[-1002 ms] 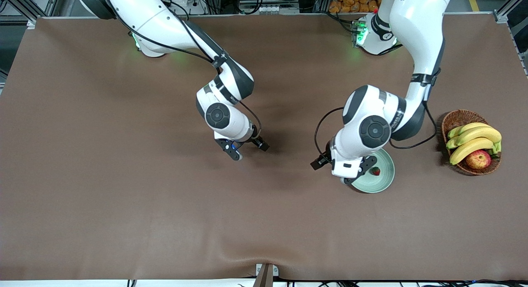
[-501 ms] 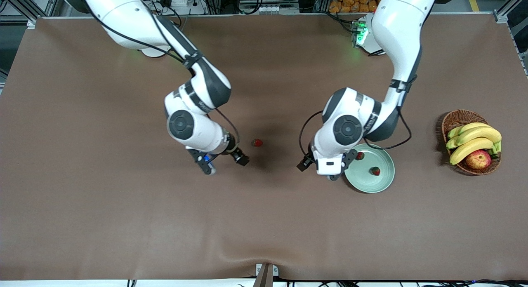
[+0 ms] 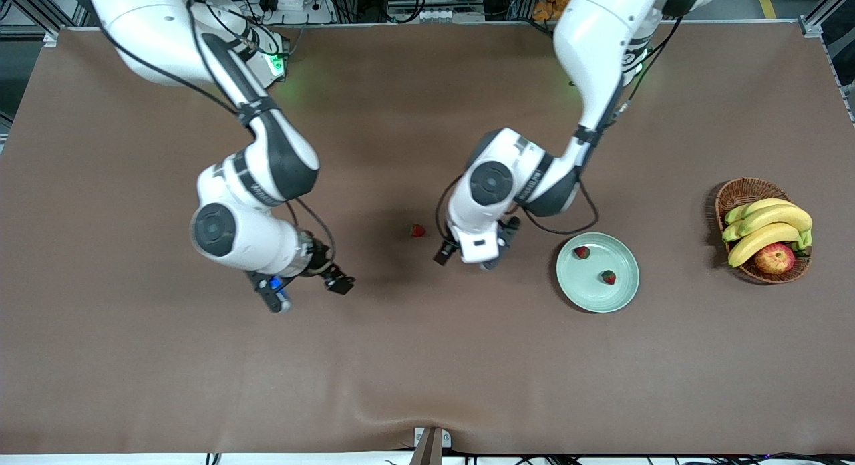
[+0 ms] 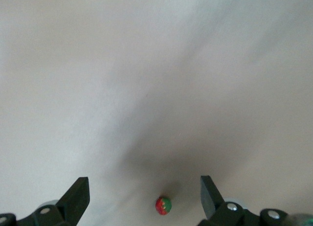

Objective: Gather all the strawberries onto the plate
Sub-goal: 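Grasp the third strawberry with the left gripper while the right gripper withdraws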

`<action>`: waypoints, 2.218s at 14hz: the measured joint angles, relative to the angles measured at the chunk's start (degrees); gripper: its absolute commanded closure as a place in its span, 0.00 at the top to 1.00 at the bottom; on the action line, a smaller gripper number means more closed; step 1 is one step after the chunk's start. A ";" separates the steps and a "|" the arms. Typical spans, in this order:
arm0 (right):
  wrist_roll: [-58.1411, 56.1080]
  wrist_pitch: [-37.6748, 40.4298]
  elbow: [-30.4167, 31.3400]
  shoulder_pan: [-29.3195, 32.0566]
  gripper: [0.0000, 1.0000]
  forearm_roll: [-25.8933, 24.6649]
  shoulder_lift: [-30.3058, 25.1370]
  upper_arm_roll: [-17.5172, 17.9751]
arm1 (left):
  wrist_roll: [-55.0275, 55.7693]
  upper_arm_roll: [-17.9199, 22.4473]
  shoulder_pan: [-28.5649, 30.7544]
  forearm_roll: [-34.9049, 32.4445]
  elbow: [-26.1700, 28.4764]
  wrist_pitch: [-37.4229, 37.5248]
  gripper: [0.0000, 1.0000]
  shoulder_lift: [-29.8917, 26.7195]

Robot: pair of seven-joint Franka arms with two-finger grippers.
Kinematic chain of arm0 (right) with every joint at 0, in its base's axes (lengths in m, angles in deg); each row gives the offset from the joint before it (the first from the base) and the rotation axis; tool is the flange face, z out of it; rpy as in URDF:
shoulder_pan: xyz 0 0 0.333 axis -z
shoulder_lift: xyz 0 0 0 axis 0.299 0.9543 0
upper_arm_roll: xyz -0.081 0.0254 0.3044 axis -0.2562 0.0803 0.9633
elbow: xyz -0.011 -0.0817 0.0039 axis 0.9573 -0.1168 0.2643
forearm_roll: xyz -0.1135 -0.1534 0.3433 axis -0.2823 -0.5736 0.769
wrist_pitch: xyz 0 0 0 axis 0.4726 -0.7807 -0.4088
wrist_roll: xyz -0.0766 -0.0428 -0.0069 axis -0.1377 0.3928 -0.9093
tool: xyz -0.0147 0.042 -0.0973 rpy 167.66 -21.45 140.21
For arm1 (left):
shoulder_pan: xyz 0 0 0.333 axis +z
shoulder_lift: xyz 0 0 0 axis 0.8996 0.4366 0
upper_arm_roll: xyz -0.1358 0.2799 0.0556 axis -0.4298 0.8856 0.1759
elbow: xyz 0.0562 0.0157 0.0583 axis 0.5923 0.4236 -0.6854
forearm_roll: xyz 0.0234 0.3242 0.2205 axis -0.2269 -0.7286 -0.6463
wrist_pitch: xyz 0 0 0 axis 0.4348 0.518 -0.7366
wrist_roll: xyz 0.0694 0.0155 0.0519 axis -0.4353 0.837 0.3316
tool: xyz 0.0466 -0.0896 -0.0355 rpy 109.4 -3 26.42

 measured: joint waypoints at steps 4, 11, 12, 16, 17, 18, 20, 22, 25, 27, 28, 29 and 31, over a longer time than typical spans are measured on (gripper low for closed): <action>-6.17 3.60 -1.23 4.56 1.00 -0.76 -1.33 0.02 | 7.42 0.16 -4.86 0.00 -0.06 -6.35 1.00 4.21; -24.28 11.87 -1.83 12.32 1.00 -2.30 -6.76 -0.08 | 13.05 0.56 -5.70 0.00 -0.36 -10.26 1.00 6.22; -26.35 13.06 -1.88 12.99 1.00 -2.51 -7.70 -0.12 | 13.09 0.56 -6.02 0.00 -0.36 -10.30 1.00 6.53; -34.39 19.04 -2.04 13.61 1.00 -5.23 -13.19 -1.49 | 13.16 0.58 -6.75 0.00 -0.40 -10.95 1.00 7.60; -36.16 20.95 -2.03 13.61 1.00 -5.46 -14.99 -1.58 | 13.16 0.59 -6.77 0.00 -0.41 -11.04 1.00 7.81; -37.92 22.76 -2.01 13.60 1.00 -5.56 -16.84 -1.68 | 13.16 0.60 -6.83 0.00 -0.43 -11.09 1.00 8.02; -41.18 25.55 -1.60 13.60 1.00 -5.61 -20.57 -2.17 | 13.16 0.60 -6.94 0.00 -0.44 -11.36 0.53 8.28; -42.33 26.10 0.67 13.60 1.00 -5.63 -24.46 -2.35 | 13.19 0.60 -6.96 0.00 -0.44 -11.43 0.10 8.36; -43.22 25.81 6.63 13.49 1.00 -5.65 -31.30 -2.28 | 13.21 0.60 -7.09 0.00 -0.45 -11.45 0.00 8.42; -45.73 24.49 11.07 13.46 1.00 -5.67 -35.83 -2.27 | 13.25 0.60 -7.28 0.00 -0.45 -11.45 0.00 8.44; -47.38 23.13 13.45 13.47 1.00 -5.69 -37.86 -2.32 | 13.31 0.60 -7.34 0.00 -0.46 -11.46 0.00 8.43; -48.66 21.86 15.62 13.49 1.00 -5.73 -39.59 -2.40 | 13.41 0.61 -7.35 0.00 -0.50 -11.46 0.00 8.44; -49.75 20.33 17.55 13.58 1.00 -5.89 -41.12 -3.08 | 13.69 0.62 -7.35 0.00 -0.61 -11.56 0.00 8.44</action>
